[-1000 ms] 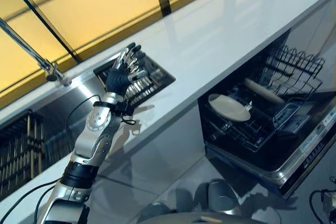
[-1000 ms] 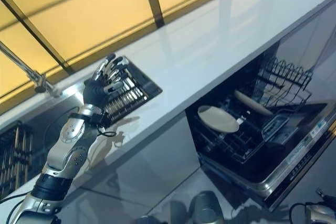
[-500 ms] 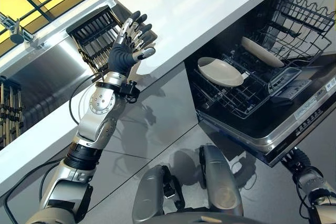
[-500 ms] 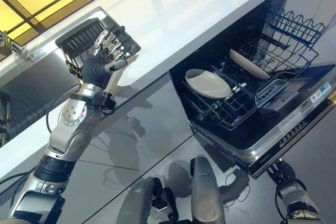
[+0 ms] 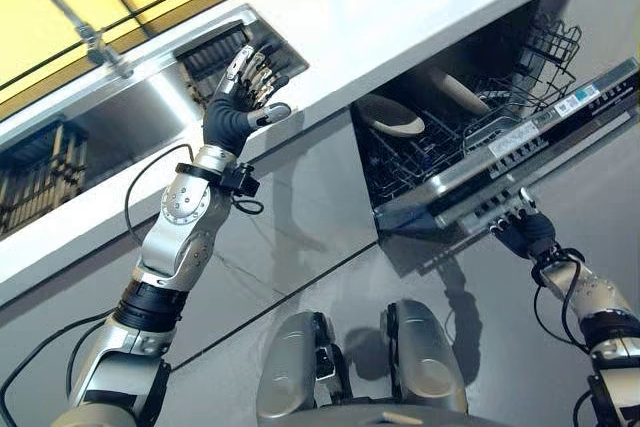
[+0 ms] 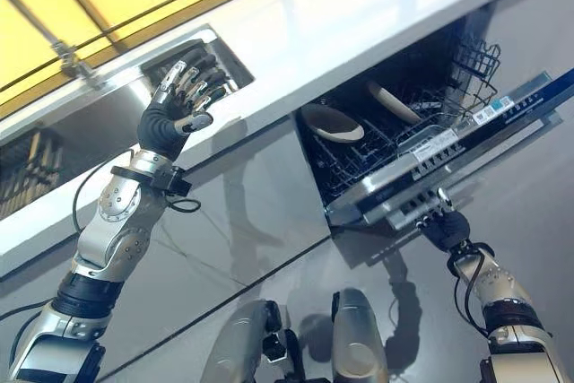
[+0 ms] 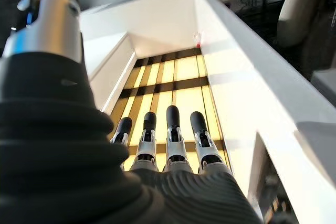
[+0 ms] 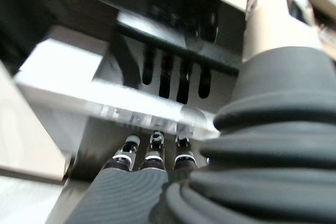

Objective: Take plates into dishwasher

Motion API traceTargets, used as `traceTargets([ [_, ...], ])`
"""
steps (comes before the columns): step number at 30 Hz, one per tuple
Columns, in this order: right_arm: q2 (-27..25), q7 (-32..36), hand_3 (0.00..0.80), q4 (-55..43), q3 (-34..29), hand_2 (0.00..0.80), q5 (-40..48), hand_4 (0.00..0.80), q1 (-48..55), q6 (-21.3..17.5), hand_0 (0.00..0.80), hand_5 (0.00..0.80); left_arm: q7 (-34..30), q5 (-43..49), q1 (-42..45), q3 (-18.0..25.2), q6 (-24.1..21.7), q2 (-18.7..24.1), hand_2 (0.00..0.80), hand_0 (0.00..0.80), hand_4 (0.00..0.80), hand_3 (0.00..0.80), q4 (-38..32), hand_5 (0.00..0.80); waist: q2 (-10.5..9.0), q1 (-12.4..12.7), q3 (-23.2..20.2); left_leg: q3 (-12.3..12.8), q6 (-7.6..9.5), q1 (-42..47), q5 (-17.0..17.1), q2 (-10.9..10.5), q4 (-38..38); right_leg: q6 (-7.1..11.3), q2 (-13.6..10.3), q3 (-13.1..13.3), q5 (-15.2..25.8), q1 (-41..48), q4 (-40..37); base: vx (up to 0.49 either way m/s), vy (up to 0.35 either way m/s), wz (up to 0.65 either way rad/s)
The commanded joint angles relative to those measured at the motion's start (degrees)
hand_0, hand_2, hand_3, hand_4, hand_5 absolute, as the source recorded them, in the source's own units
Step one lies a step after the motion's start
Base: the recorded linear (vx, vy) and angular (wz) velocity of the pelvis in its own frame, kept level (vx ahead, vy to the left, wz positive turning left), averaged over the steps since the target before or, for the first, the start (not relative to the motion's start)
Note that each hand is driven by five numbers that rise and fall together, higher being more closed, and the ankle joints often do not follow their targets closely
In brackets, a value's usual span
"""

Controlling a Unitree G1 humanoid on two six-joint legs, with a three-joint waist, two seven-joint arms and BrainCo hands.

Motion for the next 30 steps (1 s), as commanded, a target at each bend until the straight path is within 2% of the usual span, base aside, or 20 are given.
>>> traceTargets([
  [1,2.92,4.19,0.000,-4.35,-3.53,0.000,2.67,0.000,-15.69,-3.23,0.000,0.000,-0.60,-1.94,-0.19,1.77,-1.21,0.78,0.000,0.000,0.000,0.000,3.47,0.000,-3.74,3.37,-6.84,1.46,2.89,1.59,9.42,-0.86,-1.35,0.46,2.19,1.95,7.52,8.26,-9.97,0.120,0.004,0.33],
  [11,4.58,0.53,0.000,-0.73,-4.32,0.000,-5.61,0.000,-10.88,-5.14,0.000,0.000,-2.93,-2.23,0.37,2.35,-2.02,1.27,0.000,0.000,0.000,0.000,6.19,0.000,-6.23,4.84,-9.32,-0.31,3.05,7.03,9.09,-1.05,-9.00,1.53,1.28,-0.45,9.62,15.04,-16.95,0.046,0.017,0.14],
  [16,2.23,-1.74,0.000,3.32,-3.06,0.000,-28.15,0.000,-6.98,-6.58,0.000,0.000,-3.56,-2.22,0.66,2.58,-2.79,0.82,0.000,0.000,0.000,0.000,6.98,0.000,-7.17,4.87,-10.75,-1.08,3.05,10.41,9.75,-1.64,-16.93,2.69,0.73,-0.50,12.02,18.10,-23.31,0.008,0.066,0.06],
  [18,1.01,-2.44,0.000,2.48,0.03,0.000,-35.70,0.000,-4.79,-7.46,0.000,0.000,-2.32,-1.56,0.68,2.37,-3.01,0.63,0.000,0.000,0.000,0.000,6.38,0.000,-7.77,4.61,-11.19,-0.82,3.22,12.93,10.30,-2.10,-23.34,3.41,0.37,0.02,13.85,19.32,-27.46,-0.018,0.090,0.05],
  [21,-0.53,-7.72,0.000,-1.05,4.16,0.000,-46.51,0.000,-1.70,-8.38,0.000,0.000,-0.83,-0.60,0.44,1.87,-4.32,1.08,0.000,0.000,0.000,0.000,6.38,0.000,-8.65,4.11,-12.12,-0.73,3.04,18.35,11.90,-3.38,-37.11,5.01,0.44,1.23,17.69,21.71,-36.96,-0.025,0.092,0.01],
  [22,-0.96,-8.70,0.000,-2.15,5.03,0.000,-50.13,0.000,-1.11,-7.80,0.000,0.000,-0.42,-0.11,0.32,1.61,-4.28,1.29,0.000,0.000,0.000,0.000,6.45,0.000,-8.78,3.96,-12.49,-0.80,2.84,20.23,12.78,-3.84,-41.53,5.52,0.56,1.42,19.07,22.67,-40.05,-0.011,0.081,-0.06],
  [26,-2.54,-14.49,0.000,-9.46,6.79,0.000,-62.55,0.000,3.63,-0.73,0.000,0.000,3.28,2.16,0.26,1.64,-5.61,1.70,0.000,0.000,0.000,0.000,5.76,0.000,-9.02,2.82,-14.61,-1.09,2.70,24.69,17.79,-4.71,-56.27,7.23,1.97,2.82,24.76,24.61,-51.91,-0.027,0.070,-0.16],
  [28,-2.81,-15.37,0.000,-11.75,6.34,0.000,-63.57,0.000,5.39,0.96,0.000,0.000,4.49,2.63,0.45,1.96,-5.89,1.79,0.000,0.000,0.000,0.000,5.20,0.000,-9.02,2.51,-15.20,-1.05,2.70,25.60,19.23,-4.74,-59.32,7.50,2.28,2.97,26.24,25.08,-54.57,-0.011,0.057,-0.05],
  [30,-0.78,-14.91,0.000,-20.81,3.39,0.000,-67.25,0.000,10.87,4.56,0.000,0.000,5.55,4.60,2.55,3.81,-5.45,0.76,0.000,0.000,0.000,0.000,3.64,0.000,-9.01,1.68,-16.61,-0.16,2.98,27.10,21.27,-4.59,-65.48,8.13,2.98,3.26,28.59,25.49,-59.44,0.000,0.054,0.04],
])
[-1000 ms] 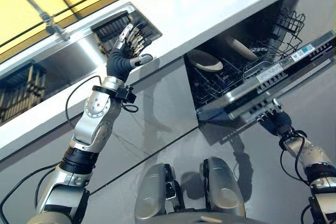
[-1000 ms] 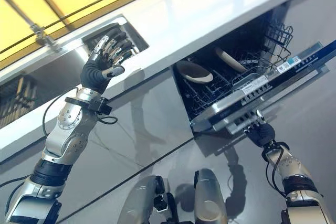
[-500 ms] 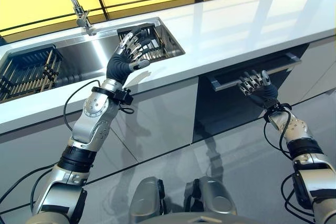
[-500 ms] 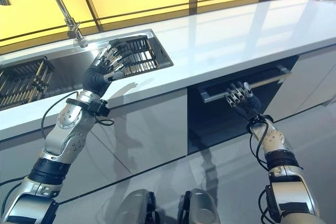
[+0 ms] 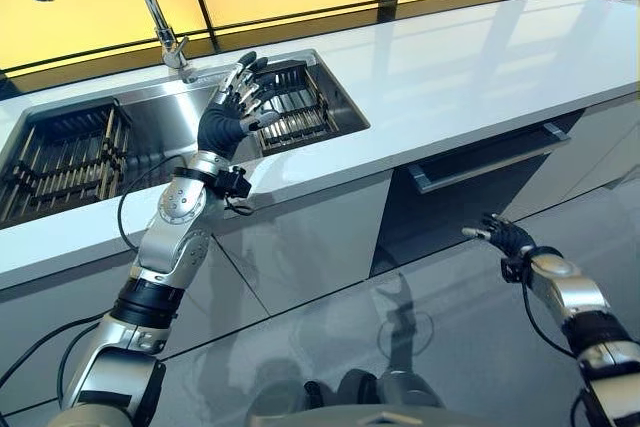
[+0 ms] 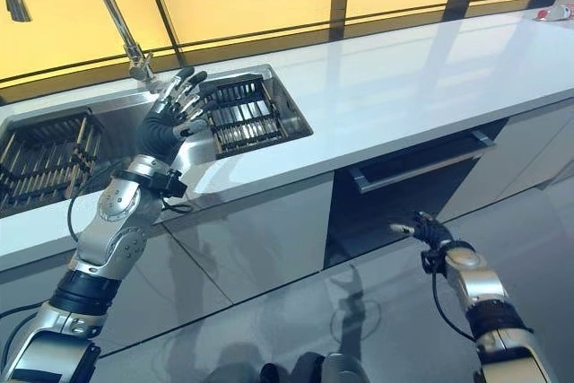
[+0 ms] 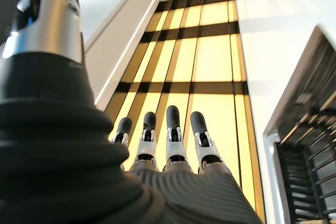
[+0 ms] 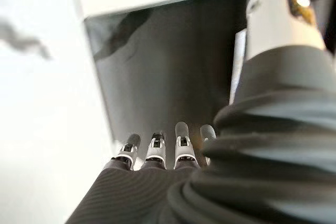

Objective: Take plates into dishwasher

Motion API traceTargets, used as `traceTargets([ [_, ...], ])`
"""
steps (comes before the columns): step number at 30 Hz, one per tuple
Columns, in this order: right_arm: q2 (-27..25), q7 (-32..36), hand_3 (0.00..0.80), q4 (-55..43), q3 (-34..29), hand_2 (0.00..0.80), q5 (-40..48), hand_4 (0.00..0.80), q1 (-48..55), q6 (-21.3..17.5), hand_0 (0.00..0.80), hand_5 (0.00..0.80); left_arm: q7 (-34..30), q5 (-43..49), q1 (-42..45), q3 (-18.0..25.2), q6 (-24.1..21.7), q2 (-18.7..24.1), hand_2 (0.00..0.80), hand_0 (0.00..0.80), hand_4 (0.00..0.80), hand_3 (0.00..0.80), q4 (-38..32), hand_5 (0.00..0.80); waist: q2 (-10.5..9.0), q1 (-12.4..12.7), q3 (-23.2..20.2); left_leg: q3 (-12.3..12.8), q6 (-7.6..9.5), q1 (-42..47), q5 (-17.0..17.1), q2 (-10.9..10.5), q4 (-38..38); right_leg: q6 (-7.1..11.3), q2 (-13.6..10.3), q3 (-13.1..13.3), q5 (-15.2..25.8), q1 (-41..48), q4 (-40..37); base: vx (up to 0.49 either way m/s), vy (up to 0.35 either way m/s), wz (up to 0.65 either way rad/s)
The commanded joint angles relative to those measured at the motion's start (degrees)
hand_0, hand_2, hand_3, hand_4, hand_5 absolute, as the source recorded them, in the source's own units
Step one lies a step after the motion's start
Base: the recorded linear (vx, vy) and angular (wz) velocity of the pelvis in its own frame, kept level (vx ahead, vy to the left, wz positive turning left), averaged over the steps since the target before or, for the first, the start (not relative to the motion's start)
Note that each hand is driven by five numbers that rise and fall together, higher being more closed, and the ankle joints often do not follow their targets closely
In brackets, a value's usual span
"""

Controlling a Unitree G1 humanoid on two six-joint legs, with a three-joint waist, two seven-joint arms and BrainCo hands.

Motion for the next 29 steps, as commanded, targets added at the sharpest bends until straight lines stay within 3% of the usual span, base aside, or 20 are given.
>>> traceTargets([
  [1,0.17,-1.12,0.000,-9.32,-2.14,0.000,-6.44,0.000,3.16,2.85,0.000,0.000,2.56,4.61,3.20,4.50,-3.85,-0.79,0.000,0.000,0.000,0.000,-3.54,0.000,-1.01,-1.39,-4.22,-1.93,-2.10,4.74,3.81,1.55,-10.51,4.65,0.29,4.44,6.44,7.71,-15.17,0.009,0.037,-0.08],
  [2,1.30,-1.83,0.000,-12.48,-3.25,0.000,-8.10,0.000,5.23,3.19,0.000,0.000,2.52,4.97,4.51,5.22,-4.16,-1.32,0.000,0.000,0.000,0.000,-4.21,0.000,-0.97,-1.60,-4.64,-1.81,-2.05,5.19,4.34,1.51,-11.98,4.83,0.48,4.50,7.04,7.93,-16.39,0.000,0.034,-0.12],
  [5,5.81,-10.39,0.000,-22.20,-7.90,0.000,-14.48,0.000,9.42,-1.21,0.000,0.000,3.25,6.04,8.82,8.22,-6.44,-3.71,0.000,0.000,0.000,0.000,-5.57,0.000,-0.73,-2.58,-5.88,-1.36,-1.82,4.62,3.82,1.41,-12.59,5.33,0.66,4.91,8.30,7.56,-19.01,-0.018,0.036,-0.01],
  [10,9.75,-25.12,0.000,-37.47,-12.76,0.000,-23.51,0.000,11.80,-13.02,0.000,0.000,4.80,7.03,13.98,10.30,-6.69,-7.47,0.000,0.000,0.000,0.000,-6.47,0.000,0.63,-3.08,-7.38,0.15,-1.05,4.81,2.71,1.29,-12.59,5.70,0.96,5.35,7.68,7.28,-19.01,0.013,0.037,-0.05],
  [11,9.95,-26.86,0.000,-39.15,-12.67,0.000,-24.90,0.000,11.35,-17.49,0.000,0.000,5.24,6.58,14.20,10.12,-6.83,-7.82,0.000,0.000,0.000,0.000,-5.92,0.000,0.93,-2.91,-7.56,0.24,-0.96,4.80,2.51,1.24,-12.59,5.75,0.93,5.31,7.56,7.25,-19.01,-0.015,0.049,-0.05],
  [13,10.01,-27.30,0.000,-41.48,-10.94,0.000,-23.39,0.000,9.73,-23.72,0.000,0.000,5.36,5.51,14.09,9.57,-6.99,-8.00,0.000,0.000,0.000,0.000,-4.59,0.000,1.40,-2.18,-8.09,0.14,-1.01,4.67,2.08,0.98,-12.59,5.94,0.83,4.76,7.24,7.13,-19.01,-0.020,0.051,-0.02],
  [15,9.66,-26.75,0.000,-43.13,-9.12,0.000,-22.45,0.000,8.12,-27.45,0.000,0.000,4.86,5.28,14.07,8.80,-6.73,-8.66,0.000,0.000,0.000,0.000,-3.90,0.000,1.55,-1.47,-8.56,0.22,-1.09,4.64,1.79,0.90,-12.59,6.15,0.65,4.26,6.89,7.15,-19.01,-0.006,0.036,0.02],
  [22,8.38,-22.37,0.000,-46.44,-5.36,0.000,-16.44,0.000,4.71,-34.02,0.000,0.000,3.14,4.71,15.15,7.20,-4.48,-8.87,0.000,0.000,0.000,0.000,-5.04,0.000,1.05,1.13,-9.50,-1.09,-1.19,4.36,1.39,0.73,-12.59,6.35,0.13,2.11,6.12,7.73,-19.01,-0.011,0.000,0.10],
  [29,7.77,-20.69,0.000,-44.87,-1.38,0.000,-12.94,0.000,-1.11,-31.87,0.000,0.000,1.00,3.84,12.54,4.86,-3.20,-7.72,0.000,0.000,0.000,0.000,-4.18,0.000,0.74,2.69,-9.81,-3.06,-1.32,3.99,1.57,0.51,-12.59,6.55,-0.36,0.27,6.06,8.05,-19.01,-0.023,-0.004,0.14],
])
